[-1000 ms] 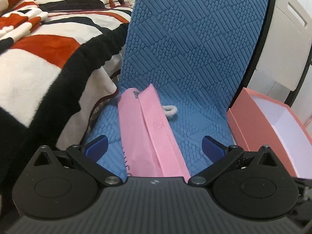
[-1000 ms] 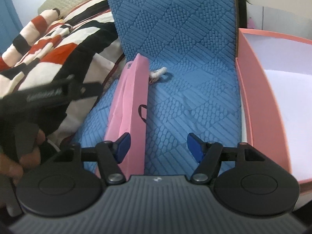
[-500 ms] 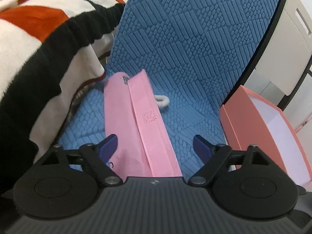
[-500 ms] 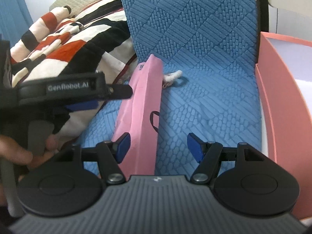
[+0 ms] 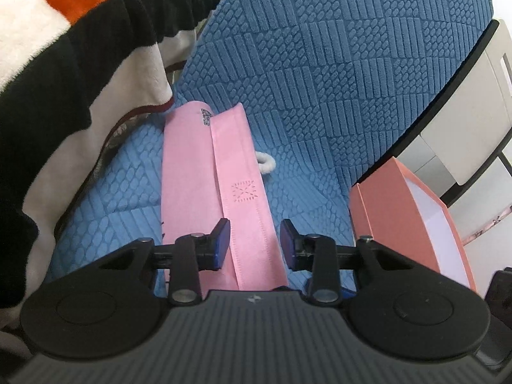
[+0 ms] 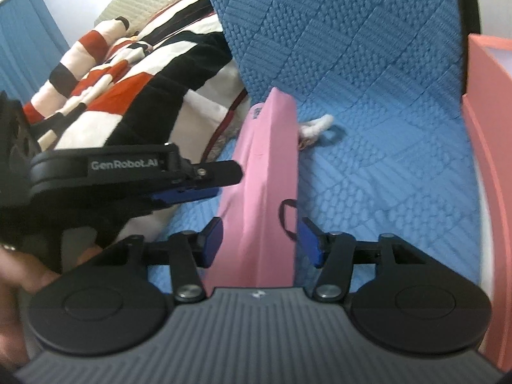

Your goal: Organize objects

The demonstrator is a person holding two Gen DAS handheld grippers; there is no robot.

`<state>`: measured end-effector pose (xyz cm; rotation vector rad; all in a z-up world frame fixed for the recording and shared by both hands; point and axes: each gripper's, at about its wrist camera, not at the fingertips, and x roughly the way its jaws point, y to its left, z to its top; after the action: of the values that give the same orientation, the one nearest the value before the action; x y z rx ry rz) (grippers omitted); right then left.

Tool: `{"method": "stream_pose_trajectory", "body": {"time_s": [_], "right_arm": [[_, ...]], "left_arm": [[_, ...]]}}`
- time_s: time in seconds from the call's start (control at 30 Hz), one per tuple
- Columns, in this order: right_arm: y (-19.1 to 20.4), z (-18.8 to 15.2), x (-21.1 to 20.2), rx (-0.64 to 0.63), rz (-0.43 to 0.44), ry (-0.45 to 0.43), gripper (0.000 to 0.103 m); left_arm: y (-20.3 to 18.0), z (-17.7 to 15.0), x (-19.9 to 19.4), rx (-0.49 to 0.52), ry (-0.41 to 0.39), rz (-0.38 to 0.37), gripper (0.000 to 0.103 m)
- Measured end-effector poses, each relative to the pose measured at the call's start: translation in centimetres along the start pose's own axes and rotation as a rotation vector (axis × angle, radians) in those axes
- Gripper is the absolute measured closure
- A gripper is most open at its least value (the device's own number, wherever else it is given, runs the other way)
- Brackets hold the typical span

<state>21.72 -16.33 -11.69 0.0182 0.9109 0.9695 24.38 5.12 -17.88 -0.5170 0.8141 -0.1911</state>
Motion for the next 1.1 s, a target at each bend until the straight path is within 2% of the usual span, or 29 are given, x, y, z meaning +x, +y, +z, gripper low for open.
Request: {"method": "stream_pose_trajectory", "body": {"time_s": [0.07,0.17,0.23,0.3,0.47,0.8,0.83,0.9,1.0,1.1], "right_arm": [[0.1,-0.1,0.7,-0.012,-0.017,0.019,0.053],[0.0,-0.4,1.7,-0.022,-0.016,0.066,0.072],[-0.1,-0.6,1.6,-0.025,-0.06,0.066,0.089],[-0.6,-0.8,1.4,-0.006,-0.093,0.056,0.095],[-1.5,-1.1,1.0,0.039,-0.133,0.033,0.097],[-0.7,-1.7,-0.2,-0.05,-0.197,0.004,0.097],[-0.5,-1.8,-0.4,-0.063,-0.205,0.005,0.097],[-0.2,-2.1,-0.6,-0.093,-0.226,0.002,0.097],[0.2,-2.3,-1.0,-0.114,-0.237,0.0,0.097],[0.5,-2.3,-1.4,-0.135,-0.207,0.003,0.095]], "left_arm": [[0.0,0.0,0.3,-0.006,0.012,-0.01,0.063],[0.1,-0.1,0.7,-0.002,0.02,-0.009,0.063],[-0.1,-0.1,0.9,-0.003,0.03,-0.036,0.063],[-0.5,-0.2,1.2,0.006,0.04,-0.048,0.063],[-1.2,-0.3,2.6,0.018,0.085,-0.094,0.062],[-2.4,-0.6,5.4,0.021,0.137,-0.18,0.062],[-2.4,-0.7,5.6,0.018,0.141,-0.182,0.063],[-2.2,-0.9,5.7,0.0,0.15,-0.194,0.078],[-1.5,-1.1,5.7,-0.049,0.159,-0.218,0.084],[-1.2,-1.1,5.8,-0.063,0.163,-0.203,0.092]]}}
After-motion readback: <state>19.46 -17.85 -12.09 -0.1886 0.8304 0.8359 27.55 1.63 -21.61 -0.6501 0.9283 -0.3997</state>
